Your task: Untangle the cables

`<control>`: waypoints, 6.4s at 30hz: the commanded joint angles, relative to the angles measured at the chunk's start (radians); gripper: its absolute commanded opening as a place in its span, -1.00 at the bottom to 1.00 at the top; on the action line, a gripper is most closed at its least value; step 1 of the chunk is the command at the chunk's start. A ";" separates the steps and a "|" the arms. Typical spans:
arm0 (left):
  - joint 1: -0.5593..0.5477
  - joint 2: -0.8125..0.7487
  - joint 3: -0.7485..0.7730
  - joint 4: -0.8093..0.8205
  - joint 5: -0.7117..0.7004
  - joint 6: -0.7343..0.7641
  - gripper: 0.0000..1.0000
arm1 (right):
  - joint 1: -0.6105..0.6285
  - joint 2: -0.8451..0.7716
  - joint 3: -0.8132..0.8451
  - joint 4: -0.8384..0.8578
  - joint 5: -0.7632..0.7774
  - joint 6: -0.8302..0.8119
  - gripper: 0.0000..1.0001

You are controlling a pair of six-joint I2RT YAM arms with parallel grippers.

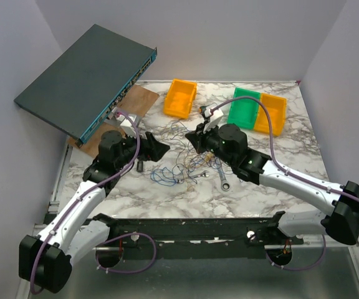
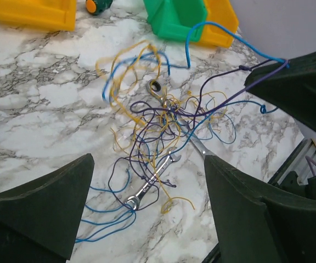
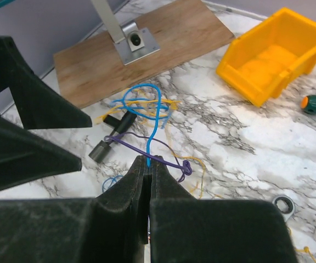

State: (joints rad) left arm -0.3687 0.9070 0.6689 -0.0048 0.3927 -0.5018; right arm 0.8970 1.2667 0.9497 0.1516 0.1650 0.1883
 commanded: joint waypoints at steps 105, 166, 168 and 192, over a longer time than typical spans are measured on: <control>-0.098 -0.074 0.536 -0.270 -0.408 0.359 -1.00 | -0.035 0.222 0.052 0.308 -0.599 0.150 -0.99; -0.078 0.348 0.076 0.607 0.205 0.094 -1.00 | -0.239 0.187 0.302 -0.066 -0.586 0.426 -0.87; -0.077 0.324 0.064 0.608 0.169 0.098 -1.00 | -0.239 0.164 0.279 -0.077 -0.558 0.403 -0.15; -0.056 0.137 0.137 0.321 0.028 0.194 -1.00 | -0.217 0.136 -0.084 -0.102 -0.371 0.086 1.00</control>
State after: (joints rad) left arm -0.4313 1.0763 0.7620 0.3496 0.4458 -0.3290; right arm 0.6533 1.2835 0.8165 0.0631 -0.1905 0.3504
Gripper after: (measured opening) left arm 0.012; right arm 0.998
